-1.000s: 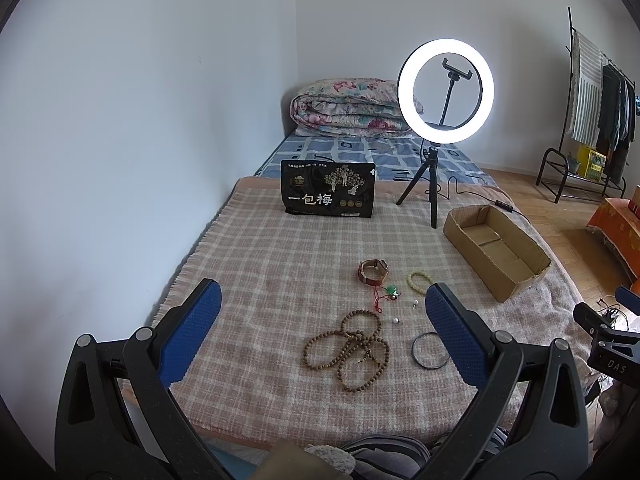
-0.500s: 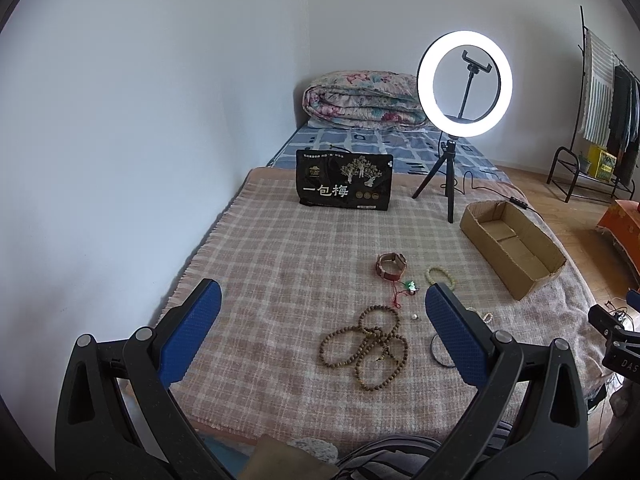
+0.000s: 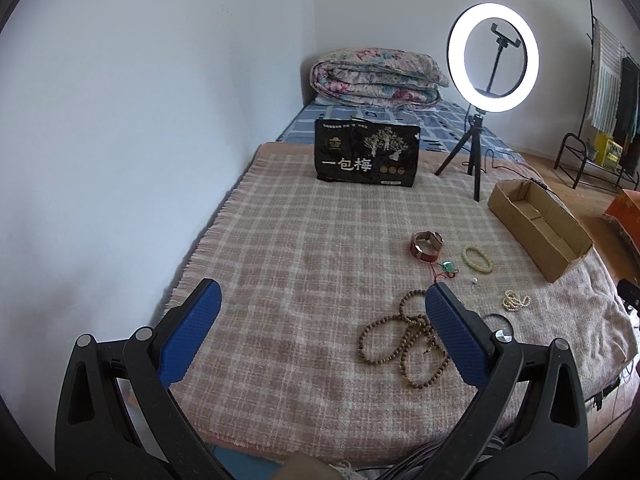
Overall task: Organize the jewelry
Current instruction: 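Lower the left tool to the brown bead strand while the right tool approaches the blue bangle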
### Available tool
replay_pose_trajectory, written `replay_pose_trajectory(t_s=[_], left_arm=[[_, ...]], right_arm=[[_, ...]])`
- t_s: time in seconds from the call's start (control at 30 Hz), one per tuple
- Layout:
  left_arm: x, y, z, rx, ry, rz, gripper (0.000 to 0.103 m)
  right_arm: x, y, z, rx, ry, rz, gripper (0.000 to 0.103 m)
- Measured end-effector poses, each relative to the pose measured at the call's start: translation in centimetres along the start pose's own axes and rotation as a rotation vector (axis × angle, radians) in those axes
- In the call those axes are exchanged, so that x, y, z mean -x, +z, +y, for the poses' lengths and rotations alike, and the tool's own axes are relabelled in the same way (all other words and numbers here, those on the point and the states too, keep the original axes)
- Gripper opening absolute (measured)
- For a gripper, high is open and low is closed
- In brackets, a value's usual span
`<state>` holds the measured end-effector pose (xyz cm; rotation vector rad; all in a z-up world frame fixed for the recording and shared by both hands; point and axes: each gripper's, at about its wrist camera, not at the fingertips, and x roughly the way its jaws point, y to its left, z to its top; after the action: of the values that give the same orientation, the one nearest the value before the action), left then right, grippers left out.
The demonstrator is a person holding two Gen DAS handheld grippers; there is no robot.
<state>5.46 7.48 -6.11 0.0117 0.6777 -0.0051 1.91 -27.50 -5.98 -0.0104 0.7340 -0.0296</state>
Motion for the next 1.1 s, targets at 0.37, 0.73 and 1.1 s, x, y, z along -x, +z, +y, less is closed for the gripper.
replay_pose_trajectory(t_s=[0.37,0.73,1.1], left_arm=[[-5.1,-2.2,-1.8,-0.048,-0.151,0.143,0.100],[-10.8,-3.8,-5.3,-0.137,-0.288,0.294,0.098],[-16.6,-4.8,-8.3,-0.203,-0.307,0.395,0.090]], right_arm=[[-6.0,-1.4,0.8,0.118,0.053,0.153,0.102],[-10.3,-2.6,4.1,0.210,0.242,0.222,0.103],[-15.3,-5.3,7.8,0.333,0.282,0.347,0.103]])
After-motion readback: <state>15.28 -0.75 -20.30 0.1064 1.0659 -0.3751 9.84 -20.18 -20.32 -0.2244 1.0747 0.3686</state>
